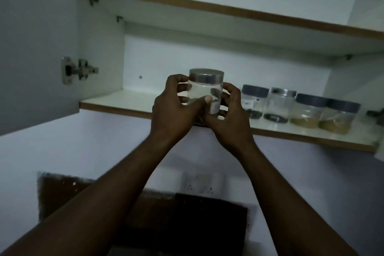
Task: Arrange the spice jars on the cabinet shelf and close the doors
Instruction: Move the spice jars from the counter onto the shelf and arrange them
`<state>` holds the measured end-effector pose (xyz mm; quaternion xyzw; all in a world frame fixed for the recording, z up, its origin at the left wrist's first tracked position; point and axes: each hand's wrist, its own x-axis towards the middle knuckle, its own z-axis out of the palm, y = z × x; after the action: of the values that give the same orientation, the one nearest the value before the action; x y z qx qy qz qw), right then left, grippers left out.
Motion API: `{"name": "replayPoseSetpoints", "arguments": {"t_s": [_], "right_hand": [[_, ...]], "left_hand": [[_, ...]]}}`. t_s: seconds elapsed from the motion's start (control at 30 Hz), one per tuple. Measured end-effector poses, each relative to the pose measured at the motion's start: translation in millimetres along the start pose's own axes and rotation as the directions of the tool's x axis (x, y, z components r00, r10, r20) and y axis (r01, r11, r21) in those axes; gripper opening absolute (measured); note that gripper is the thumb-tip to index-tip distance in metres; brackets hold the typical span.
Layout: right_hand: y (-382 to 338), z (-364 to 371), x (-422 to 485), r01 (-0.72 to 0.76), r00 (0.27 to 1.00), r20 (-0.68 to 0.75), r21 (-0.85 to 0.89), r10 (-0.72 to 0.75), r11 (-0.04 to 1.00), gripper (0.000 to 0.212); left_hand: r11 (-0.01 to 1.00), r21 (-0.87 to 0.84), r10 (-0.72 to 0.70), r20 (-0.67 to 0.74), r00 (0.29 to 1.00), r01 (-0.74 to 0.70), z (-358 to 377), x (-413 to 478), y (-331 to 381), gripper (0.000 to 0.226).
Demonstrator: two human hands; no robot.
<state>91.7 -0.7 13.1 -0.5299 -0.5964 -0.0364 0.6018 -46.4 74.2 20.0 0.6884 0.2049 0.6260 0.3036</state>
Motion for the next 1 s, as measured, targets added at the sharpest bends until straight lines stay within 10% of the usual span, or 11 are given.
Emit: {"name": "replayPoseSetpoints", "arguments": {"t_s": [0.27, 0.53, 1.0], "right_hand": [[50.7, -32.3, 75.2, -0.195, 0.973, 0.064, -0.288, 0.223, 0.937, 0.093], [88.3, -22.0, 87.5, -0.167, 0.986, -0.105, -0.566, 0.13, 0.808, 0.045], [70.6, -24.2, 62.2, -0.183, 0.97, -0.234, -0.497, 0.071, 0.849, 0.04]], "left_hand": [[0.955, 0.284, -0.109, 0.06, 0.992, 0.088, 84.6, 66.8, -26.5, 0.068], [0.899, 0.424, -0.127, 0.024, 0.992, 0.105, 125.6, 77.9, -54.9, 0.066], [0.859, 0.491, -0.176, 0.01, 0.984, 0.148, 122.7, 51.1, -31.7, 0.075]]}}
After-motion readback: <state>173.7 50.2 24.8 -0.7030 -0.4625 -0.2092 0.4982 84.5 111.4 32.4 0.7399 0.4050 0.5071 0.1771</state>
